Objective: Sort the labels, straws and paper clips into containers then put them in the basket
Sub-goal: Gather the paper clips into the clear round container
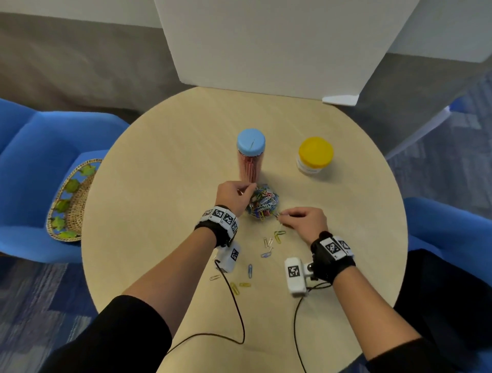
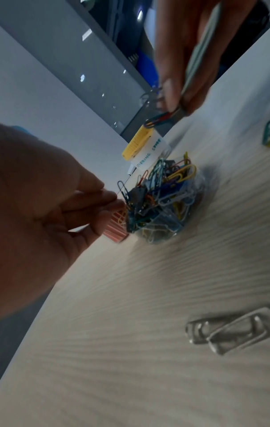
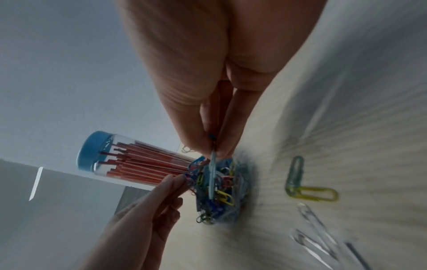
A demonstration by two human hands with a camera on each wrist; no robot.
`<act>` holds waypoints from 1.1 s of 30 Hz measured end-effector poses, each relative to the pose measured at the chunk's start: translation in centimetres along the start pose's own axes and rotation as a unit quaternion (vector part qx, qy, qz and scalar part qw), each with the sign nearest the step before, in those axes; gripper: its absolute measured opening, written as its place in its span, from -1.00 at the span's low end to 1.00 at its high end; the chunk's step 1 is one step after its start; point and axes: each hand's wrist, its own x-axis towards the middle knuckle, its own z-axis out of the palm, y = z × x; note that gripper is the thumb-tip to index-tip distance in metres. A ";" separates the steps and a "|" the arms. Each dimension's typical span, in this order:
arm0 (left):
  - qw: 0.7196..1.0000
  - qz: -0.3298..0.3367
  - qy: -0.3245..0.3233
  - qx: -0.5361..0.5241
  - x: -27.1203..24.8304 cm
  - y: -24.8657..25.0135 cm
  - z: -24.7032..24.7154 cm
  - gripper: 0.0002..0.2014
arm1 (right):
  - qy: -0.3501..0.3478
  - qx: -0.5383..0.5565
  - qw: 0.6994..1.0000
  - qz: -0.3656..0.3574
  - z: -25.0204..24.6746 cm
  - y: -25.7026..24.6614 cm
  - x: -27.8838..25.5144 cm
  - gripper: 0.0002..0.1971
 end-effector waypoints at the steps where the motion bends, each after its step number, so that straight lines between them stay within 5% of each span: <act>1: 1.000 0.005 0.001 0.005 0.0 -0.2 -0.2 -0.75 | 0.006 -0.008 1.000 -0.019 0.2 -0.7 0.5 -0.85; 9: 0.997 -0.041 0.065 0.013 -0.9 -3.5 -2.4 -0.79 | 0.002 -0.122 0.985 -0.121 3.1 -5.0 3.2 -0.89; 16: 0.994 0.001 -0.064 0.084 -4.9 -7.4 -3.8 -0.81 | -0.026 -0.228 0.964 -0.137 4.6 -5.6 4.3 -0.87; 19: 0.977 0.068 -0.153 0.135 -6.1 -8.1 -4.1 -0.48 | -0.024 -0.240 0.959 -0.152 4.3 -5.5 4.2 -0.85; 22: 0.930 0.145 -0.258 0.218 -7.2 -8.9 -4.6 0.05 | -0.017 -0.236 0.958 -0.164 4.0 -5.1 3.9 -0.87; 24: 0.905 0.169 -0.287 0.265 -7.9 -9.2 -5.2 0.22 | -0.010 -0.211 0.961 -0.177 3.7 -4.7 3.7 -0.89; 28: 0.870 0.188 -0.306 0.338 -9.0 -9.3 -6.3 0.29 | 0.066 -0.202 0.960 -0.182 1.8 -2.9 2.8 -0.90; 33: 0.876 0.157 -0.288 0.353 -11.0 -10.3 -7.2 0.15 | 0.042 -0.311 0.949 -0.037 0.6 1.9 -0.5 -0.65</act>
